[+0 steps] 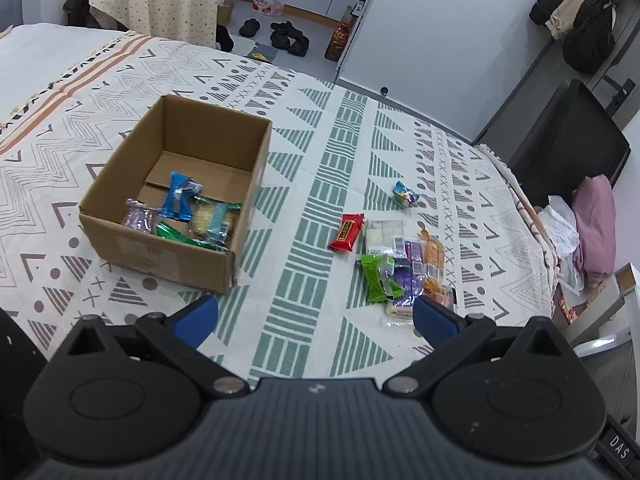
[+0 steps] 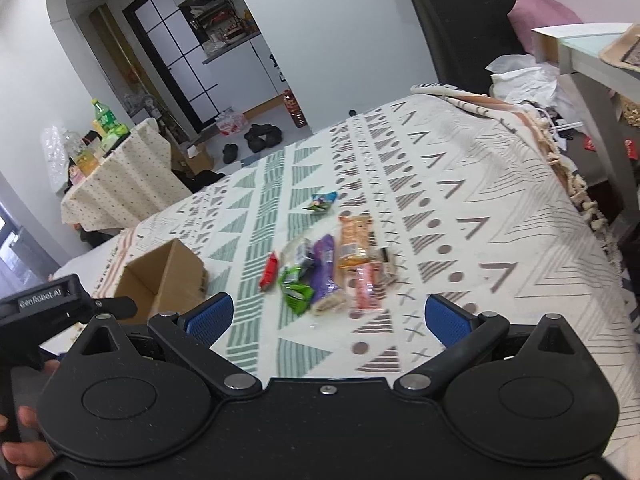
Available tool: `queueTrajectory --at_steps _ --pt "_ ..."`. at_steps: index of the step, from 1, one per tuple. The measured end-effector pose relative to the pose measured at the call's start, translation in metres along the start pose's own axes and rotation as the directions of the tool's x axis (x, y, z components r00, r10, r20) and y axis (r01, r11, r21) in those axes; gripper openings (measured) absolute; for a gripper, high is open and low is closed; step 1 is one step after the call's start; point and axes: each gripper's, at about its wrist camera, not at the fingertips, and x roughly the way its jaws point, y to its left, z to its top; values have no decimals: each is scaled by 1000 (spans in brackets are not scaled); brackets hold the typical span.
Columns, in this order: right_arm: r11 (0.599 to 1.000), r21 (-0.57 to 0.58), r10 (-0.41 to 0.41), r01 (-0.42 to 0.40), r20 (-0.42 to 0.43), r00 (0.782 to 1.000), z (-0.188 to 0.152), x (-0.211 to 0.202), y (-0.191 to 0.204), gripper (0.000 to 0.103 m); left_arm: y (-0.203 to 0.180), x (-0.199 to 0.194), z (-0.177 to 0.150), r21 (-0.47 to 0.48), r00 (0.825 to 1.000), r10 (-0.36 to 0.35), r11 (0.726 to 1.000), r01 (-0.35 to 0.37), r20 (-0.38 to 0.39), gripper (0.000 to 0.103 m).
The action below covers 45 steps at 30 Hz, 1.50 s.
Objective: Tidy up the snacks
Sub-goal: 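Withdraw both grippers from the box toward the snack pile, then grasp the lime-green packet with the left gripper while the right grasps the orange packet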
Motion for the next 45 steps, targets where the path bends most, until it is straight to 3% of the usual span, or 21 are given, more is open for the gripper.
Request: queueTrajectory --at_steps 11,31,45 --pt "993 108 57 -56 -9 998 -4 9 -24 103 -16 20 -5 22 1000 23 999 -23 -16 103" --pt "974 223 37 -33 -13 999 4 43 -42 103 -36 68 5 48 998 31 998 -28 -56 103" --pt "951 308 37 -26 -32 999 11 81 -57 102 -50 115 17 81 997 -7 997 14 -82 101"
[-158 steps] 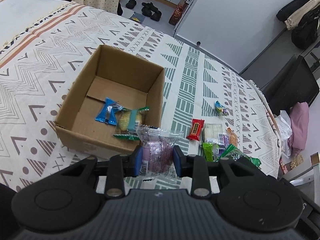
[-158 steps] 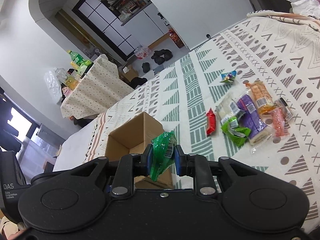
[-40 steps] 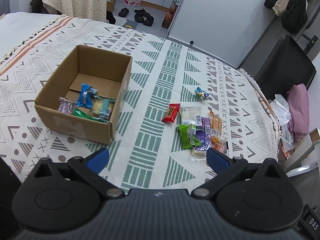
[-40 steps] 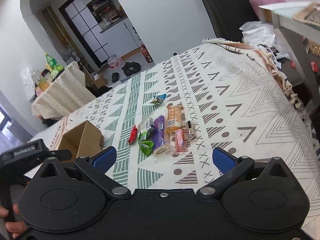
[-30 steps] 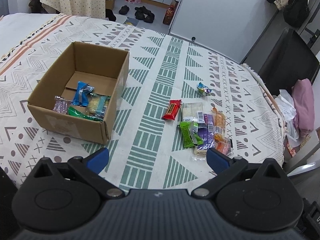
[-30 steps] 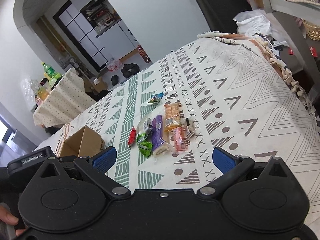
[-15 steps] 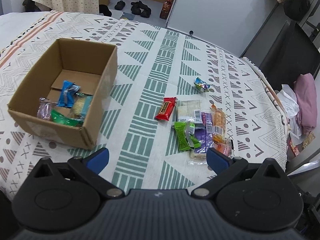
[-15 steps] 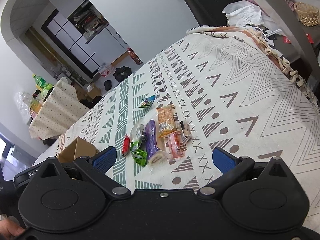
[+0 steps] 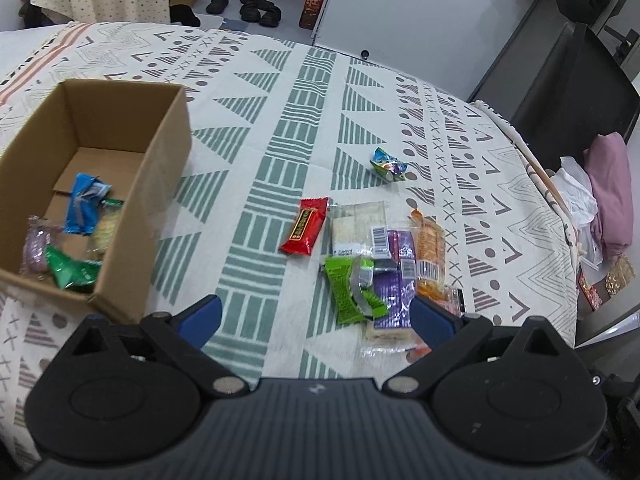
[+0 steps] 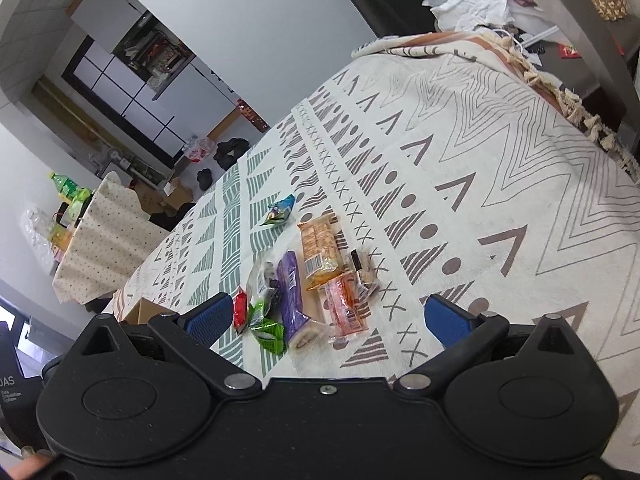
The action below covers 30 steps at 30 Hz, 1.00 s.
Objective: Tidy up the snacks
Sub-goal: 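Grasp the lime-green packet with the left gripper while the right grasps the orange packet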
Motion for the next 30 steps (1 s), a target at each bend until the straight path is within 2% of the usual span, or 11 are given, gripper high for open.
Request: queueTrajectory --at_steps 3,5,8,12,14,17,22,28,30 --pt "1000 13 -10 11 -25 1000 3 16 -3 99 -1 12 4 2 1000 -11 1000 11 -1 99" --pt "999 18 -25 26 -52 998 4 28 -4 93 -2 21 6 -2 1000 -20 1000 20 -9 96" --pt "999 31 -36 38 -92 995 5 45 -8 82 -3 37 8 -16 999 -26 1000 25 -37 88" --pt "998 35 -47 52 -124 991 6 64 -11 74 -3 57 8 -41 996 -37 999 34 -80 72" --pt "998 38 -51 57 -141 989 5 71 -12 69 -4 65 9 -52 995 -42 998 37 -96 69" --pt "998 44 -48 55 -159 986 5 79 -16 66 -8 76 10 -48 993 -49 998 44 -107 69" --pt "998 26 -54 60 -190 980 3 93 -14 61 -11 94 9 -65 988 -59 997 50 -145 56" --pt "998 -14 -62 60 -202 978 0 103 -8 60 -10 100 4 -66 985 -65 996 55 -160 36" --pt "997 -35 -68 63 -199 978 0 106 -5 60 -9 101 5 -61 984 -64 997 54 -164 33"
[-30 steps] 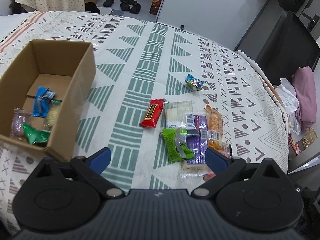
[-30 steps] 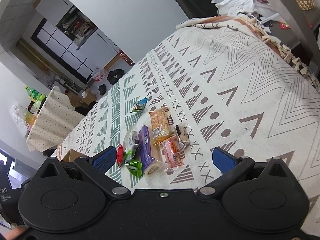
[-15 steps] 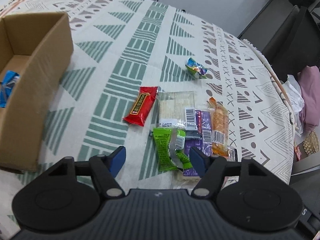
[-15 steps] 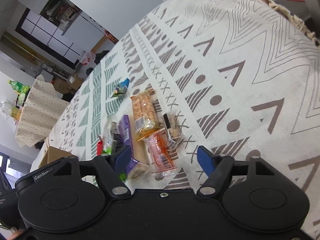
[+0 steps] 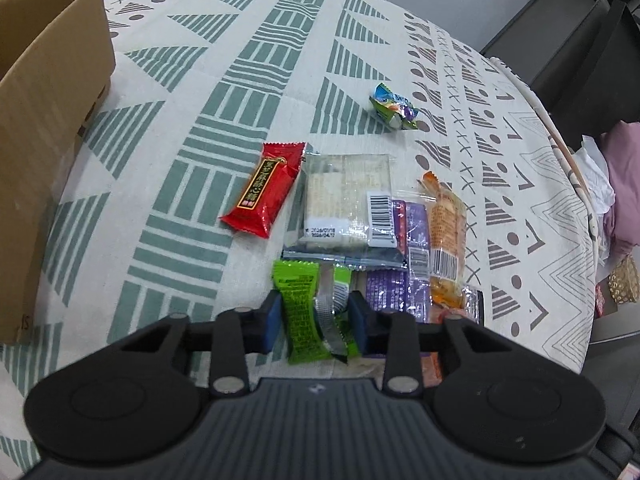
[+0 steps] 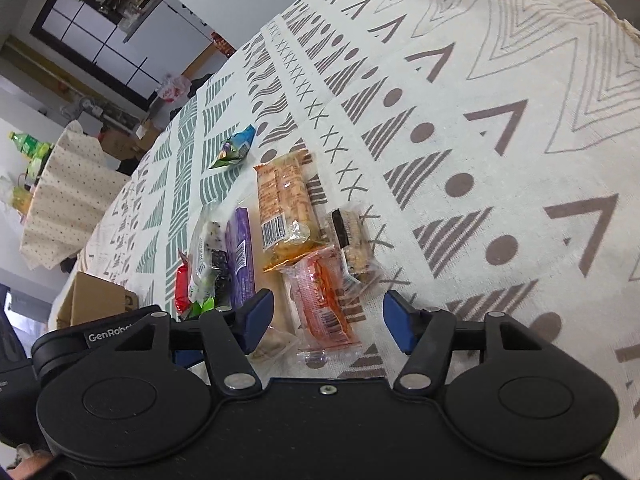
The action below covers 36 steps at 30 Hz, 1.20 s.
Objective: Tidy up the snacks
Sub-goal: 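Grasp the lime-green packet with the left gripper while the right grasps the orange packet, then carry both packets over the box and open both grippers to drop them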
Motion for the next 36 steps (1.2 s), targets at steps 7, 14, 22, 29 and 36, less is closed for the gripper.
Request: queueTrajectory --at_steps 7,14,22,29,36 --pt "1000 -26 -2 1 -30 1000 -1 7 3 25 4 -11 -2 12 1000 20 1000 -20 17 32" --pt "1000 -6 20 -20 -22 1000 -5 -8 1 19 8 -36 -5 8 999 17 1000 -17 48 32" --pt "997 14 77 -78 39 996 -11 -39 3 19 15 -72 -9 8 996 13 1000 -14 89 32" --pt "998 20 61 -63 100 993 -20 -65 5 19 25 -100 -15 -2 993 6 1000 -5 119 32" --pt "997 17 70 -74 167 983 -30 -89 10 19 37 -123 -23 -13 991 -9 1000 11 137 32"
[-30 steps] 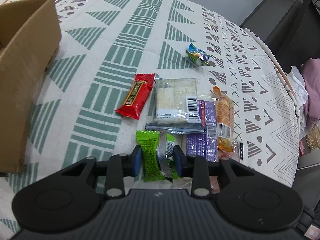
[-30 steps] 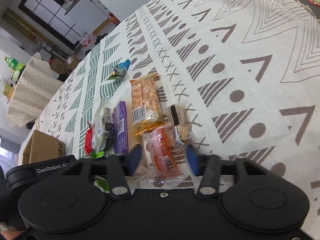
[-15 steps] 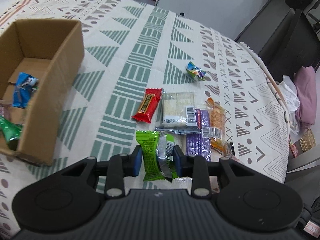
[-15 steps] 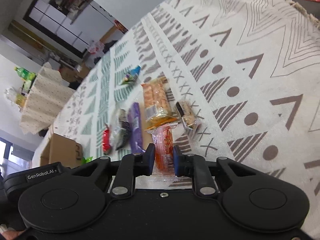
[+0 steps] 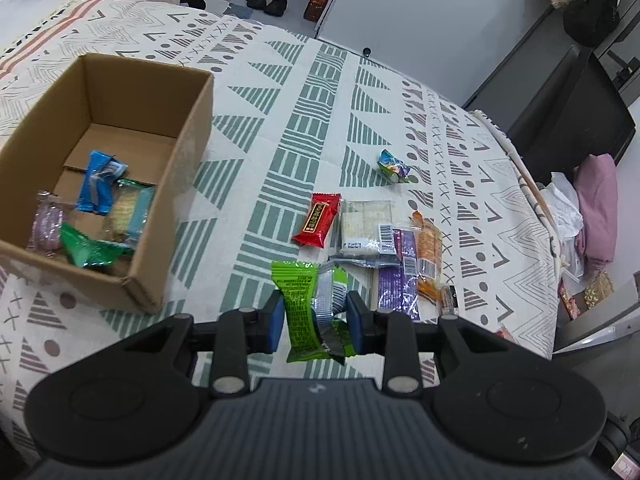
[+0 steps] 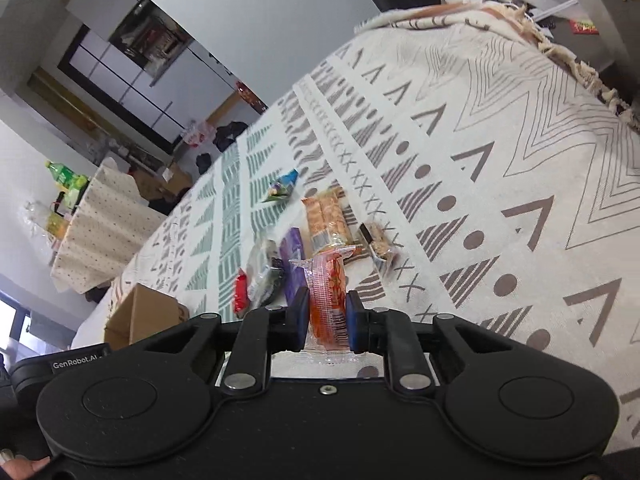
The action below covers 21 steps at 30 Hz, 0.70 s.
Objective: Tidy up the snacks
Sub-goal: 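Carry both packets over the box and open both grippers to drop them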
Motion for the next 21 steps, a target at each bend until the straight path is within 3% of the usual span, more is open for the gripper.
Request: queueTrajectory --at_steps 15,21 --pt "1000 17 25 -25 22 999 -18 -31 11 19 37 -51 4 -31 997 -28 999 31 78 32" --pt "999 -35 17 -16 31 999 -22 -36 29 19 55 -64 8 -51 994 -26 998 32 103 32"
